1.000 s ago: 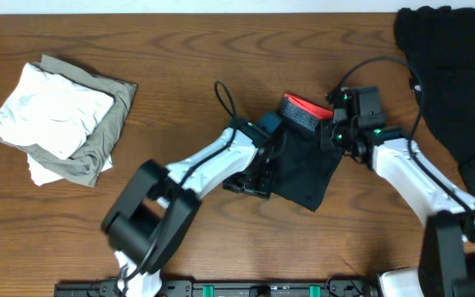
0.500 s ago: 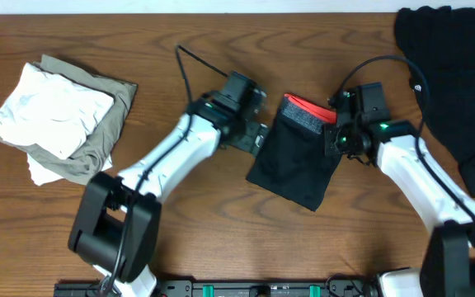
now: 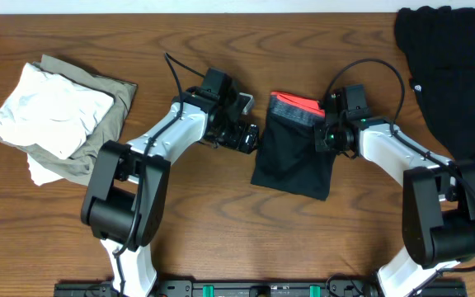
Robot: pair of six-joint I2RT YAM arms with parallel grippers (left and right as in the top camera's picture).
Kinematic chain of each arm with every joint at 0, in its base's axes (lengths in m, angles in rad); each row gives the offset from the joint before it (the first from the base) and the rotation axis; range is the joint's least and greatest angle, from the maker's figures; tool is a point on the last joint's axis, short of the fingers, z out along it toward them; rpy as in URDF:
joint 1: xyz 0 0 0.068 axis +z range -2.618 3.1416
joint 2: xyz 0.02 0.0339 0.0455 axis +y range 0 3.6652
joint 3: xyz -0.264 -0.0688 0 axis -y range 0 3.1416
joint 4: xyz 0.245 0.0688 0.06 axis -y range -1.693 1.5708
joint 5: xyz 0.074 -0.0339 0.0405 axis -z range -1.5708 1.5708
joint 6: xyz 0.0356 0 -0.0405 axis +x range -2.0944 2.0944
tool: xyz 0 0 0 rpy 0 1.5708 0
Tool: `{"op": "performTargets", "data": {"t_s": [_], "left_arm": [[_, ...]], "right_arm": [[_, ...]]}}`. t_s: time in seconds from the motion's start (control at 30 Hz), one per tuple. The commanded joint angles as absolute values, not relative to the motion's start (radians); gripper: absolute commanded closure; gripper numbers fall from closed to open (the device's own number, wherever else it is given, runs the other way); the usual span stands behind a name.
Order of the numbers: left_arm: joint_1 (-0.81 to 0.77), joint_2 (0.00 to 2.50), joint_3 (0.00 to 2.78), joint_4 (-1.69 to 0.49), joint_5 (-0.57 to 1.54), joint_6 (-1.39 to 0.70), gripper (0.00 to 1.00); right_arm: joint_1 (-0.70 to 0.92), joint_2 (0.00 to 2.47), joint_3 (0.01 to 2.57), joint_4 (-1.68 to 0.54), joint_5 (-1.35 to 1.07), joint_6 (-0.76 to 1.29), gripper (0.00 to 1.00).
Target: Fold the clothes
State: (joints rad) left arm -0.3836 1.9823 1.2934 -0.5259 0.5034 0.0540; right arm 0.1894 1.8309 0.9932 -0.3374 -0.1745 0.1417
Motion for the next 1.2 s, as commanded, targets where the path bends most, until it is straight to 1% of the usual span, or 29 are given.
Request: {"op": "performTargets", "data": {"t_s": [0.0, 0.03, 0.23, 0.47, 0.6, 0.8, 1.03, 1.17], "left_arm": [[-0.383, 2.006, 1.296, -0.524, 0.539, 0.07, 0.12], [-0.383, 2.006, 1.296, -0.525, 0.539, 0.067, 0.09], [-0.384, 2.007, 1.296, -0.525, 0.577, 0.039, 0.09], [-0.384, 2.022, 1.296, -0.49, 0.576, -0.061, 0.07], [-0.395, 2.046, 1.295, -0.468, 0.577, -0.077, 0.07], [-0.445, 2.106, 1.295, -0.439, 0.603, -0.093, 0.07], [-0.524, 2.184, 1.295, -0.44, 0.603, -0.173, 0.08], [-0.549, 2.188, 1.295, -0.439, 0.603, -0.178, 0.12]], "right_arm": [[0.203, 1.892, 0.978, -0.305, -0.175, 0.122, 0.8], [0.207, 1.892, 0.978, -0.293, -0.184, 0.122, 0.8], [0.237, 1.892, 0.978, -0.27, -0.203, 0.123, 0.79], [0.254, 1.892, 0.978, -0.285, -0.203, 0.13, 0.79], [0.256, 1.892, 0.978, -0.292, -0.203, 0.13, 0.78], [0.256, 1.892, 0.978, -0.299, -0.203, 0.13, 0.79], [0.255, 1.892, 0.978, -0.3, -0.203, 0.13, 0.79], [0.256, 1.892, 0.978, -0.303, -0.203, 0.13, 0.78]]}}
